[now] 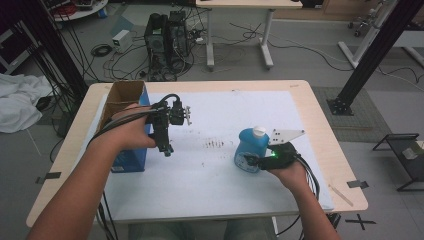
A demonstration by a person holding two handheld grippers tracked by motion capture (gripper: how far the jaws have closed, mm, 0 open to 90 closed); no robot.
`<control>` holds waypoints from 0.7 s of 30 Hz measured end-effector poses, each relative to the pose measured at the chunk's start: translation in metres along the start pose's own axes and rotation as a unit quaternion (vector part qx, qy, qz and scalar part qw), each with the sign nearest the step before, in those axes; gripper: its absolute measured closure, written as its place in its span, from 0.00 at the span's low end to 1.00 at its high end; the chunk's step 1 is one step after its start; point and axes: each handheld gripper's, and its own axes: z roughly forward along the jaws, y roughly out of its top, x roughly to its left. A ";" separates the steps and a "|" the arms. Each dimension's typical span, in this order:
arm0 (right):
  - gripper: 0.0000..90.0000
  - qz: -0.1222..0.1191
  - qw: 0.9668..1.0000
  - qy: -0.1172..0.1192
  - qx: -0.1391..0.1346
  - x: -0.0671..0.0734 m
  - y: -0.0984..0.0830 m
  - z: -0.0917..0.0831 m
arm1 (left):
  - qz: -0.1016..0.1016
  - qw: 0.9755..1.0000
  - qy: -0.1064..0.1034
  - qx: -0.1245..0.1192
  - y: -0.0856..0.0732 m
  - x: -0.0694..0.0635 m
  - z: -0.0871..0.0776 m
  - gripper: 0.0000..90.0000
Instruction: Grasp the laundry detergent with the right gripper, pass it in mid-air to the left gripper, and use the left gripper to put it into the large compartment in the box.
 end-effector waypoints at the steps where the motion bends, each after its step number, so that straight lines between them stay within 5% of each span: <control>1: 0.51 0.000 1.000 0.001 -0.001 0.000 0.000 0.000 | 0.001 1.000 0.001 0.001 0.000 0.000 0.000 0.02; 9: 0.52 -0.013 1.000 0.004 -0.023 0.001 0.006 -0.006 | -0.002 1.000 0.003 0.000 0.004 -0.001 -0.004 0.02; 11: 0.52 0.004 1.000 0.017 -0.014 0.006 0.011 -0.009 | -0.001 1.000 0.002 0.000 0.005 -0.002 -0.008 0.02; 21: 0.51 -0.063 0.996 0.052 -0.019 0.028 0.045 -0.006 | 0.023 1.000 0.005 -0.006 0.018 -0.015 -0.034 0.02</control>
